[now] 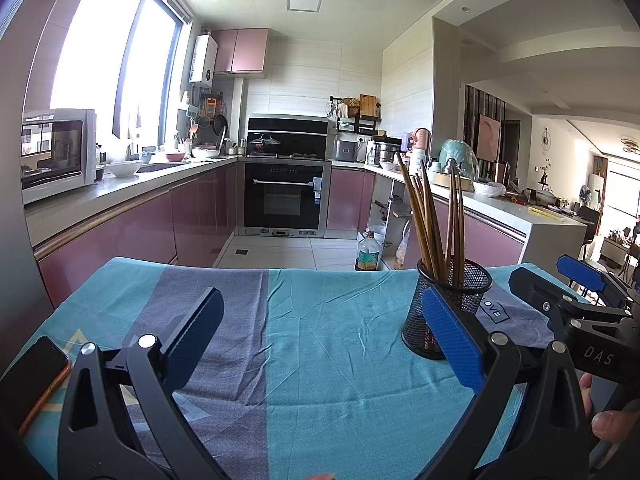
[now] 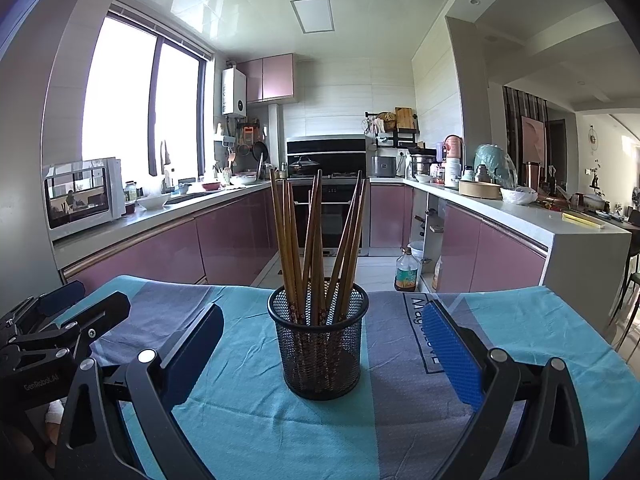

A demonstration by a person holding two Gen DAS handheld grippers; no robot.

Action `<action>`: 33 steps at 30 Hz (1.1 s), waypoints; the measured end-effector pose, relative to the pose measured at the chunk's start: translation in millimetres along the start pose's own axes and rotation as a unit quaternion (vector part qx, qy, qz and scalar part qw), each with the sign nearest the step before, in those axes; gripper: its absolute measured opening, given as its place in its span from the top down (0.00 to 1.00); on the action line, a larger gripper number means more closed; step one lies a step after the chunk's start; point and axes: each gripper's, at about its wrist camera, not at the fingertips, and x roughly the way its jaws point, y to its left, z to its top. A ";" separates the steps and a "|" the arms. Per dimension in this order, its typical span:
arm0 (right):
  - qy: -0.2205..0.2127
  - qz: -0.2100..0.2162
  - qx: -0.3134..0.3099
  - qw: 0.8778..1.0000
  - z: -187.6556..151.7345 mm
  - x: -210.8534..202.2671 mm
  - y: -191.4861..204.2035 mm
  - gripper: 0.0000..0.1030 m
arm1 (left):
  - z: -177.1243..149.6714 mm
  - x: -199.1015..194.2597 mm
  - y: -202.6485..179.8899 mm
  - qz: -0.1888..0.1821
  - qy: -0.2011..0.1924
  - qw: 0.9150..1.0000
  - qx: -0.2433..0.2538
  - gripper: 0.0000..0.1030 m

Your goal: Organize utensils

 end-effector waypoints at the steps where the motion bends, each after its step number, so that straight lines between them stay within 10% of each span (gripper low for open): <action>1: 0.001 0.000 0.000 1.000 0.0 0.2 0.1 0.07 | 0.1 0.0 0.0 0.000 0.000 1.000 0.000 0.05; 33: 0.002 -0.002 0.003 1.000 -0.6 1.7 1.0 0.07 | -0.2 0.3 -0.3 -0.001 0.002 1.000 0.000 0.05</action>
